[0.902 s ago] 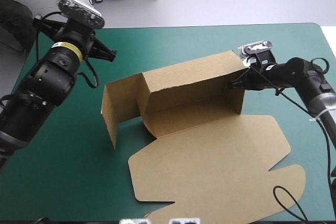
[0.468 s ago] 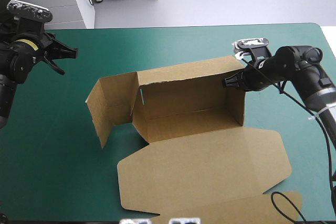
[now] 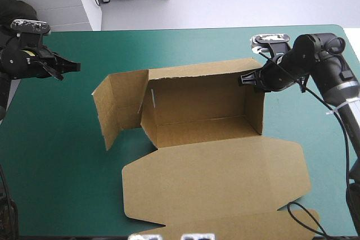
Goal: Fold the box
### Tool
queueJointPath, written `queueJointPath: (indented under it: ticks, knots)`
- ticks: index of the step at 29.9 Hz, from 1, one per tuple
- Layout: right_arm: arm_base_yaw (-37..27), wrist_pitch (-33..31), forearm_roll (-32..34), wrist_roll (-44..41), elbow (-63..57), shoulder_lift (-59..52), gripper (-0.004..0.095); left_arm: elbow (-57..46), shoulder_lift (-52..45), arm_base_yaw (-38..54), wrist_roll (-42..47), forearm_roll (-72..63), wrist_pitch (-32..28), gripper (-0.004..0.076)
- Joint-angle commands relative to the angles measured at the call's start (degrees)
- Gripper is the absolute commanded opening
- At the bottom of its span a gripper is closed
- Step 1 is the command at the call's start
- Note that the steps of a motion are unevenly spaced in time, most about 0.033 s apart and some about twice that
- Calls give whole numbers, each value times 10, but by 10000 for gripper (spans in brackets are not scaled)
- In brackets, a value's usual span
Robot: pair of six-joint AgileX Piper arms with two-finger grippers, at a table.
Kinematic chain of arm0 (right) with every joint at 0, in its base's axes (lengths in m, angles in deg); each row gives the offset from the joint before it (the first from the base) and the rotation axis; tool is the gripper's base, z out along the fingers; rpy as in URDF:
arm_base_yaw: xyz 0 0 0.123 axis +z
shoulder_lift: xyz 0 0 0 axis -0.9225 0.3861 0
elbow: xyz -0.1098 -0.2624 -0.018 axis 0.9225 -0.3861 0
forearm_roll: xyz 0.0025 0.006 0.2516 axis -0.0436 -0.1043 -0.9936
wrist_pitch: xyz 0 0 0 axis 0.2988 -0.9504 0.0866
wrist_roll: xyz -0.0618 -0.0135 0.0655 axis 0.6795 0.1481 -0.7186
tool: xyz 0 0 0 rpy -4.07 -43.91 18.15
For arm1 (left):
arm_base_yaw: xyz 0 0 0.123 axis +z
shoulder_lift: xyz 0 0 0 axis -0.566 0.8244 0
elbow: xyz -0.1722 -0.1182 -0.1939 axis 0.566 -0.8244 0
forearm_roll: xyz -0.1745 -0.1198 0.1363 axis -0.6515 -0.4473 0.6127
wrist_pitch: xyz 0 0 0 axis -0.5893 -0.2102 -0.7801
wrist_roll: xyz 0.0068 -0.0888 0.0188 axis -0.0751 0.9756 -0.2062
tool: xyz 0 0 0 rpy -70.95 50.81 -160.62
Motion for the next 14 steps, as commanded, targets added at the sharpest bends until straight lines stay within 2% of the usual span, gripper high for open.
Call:
queueJointPath:
  ticks: [1, 8, 14]
  knots:
    - [1, 2, -19, -5, 19, 10, 1, 14, -14, 2, -1, -23, -12, 14]
    - [1, 13, -15, 16, 19, 79, 1, 14, -12, 2, -25, -68, -11, 13]
    - [1, 104, -15, 30, 19, 111, 1, 14, -4, 2, -31, -70, 3, 13]
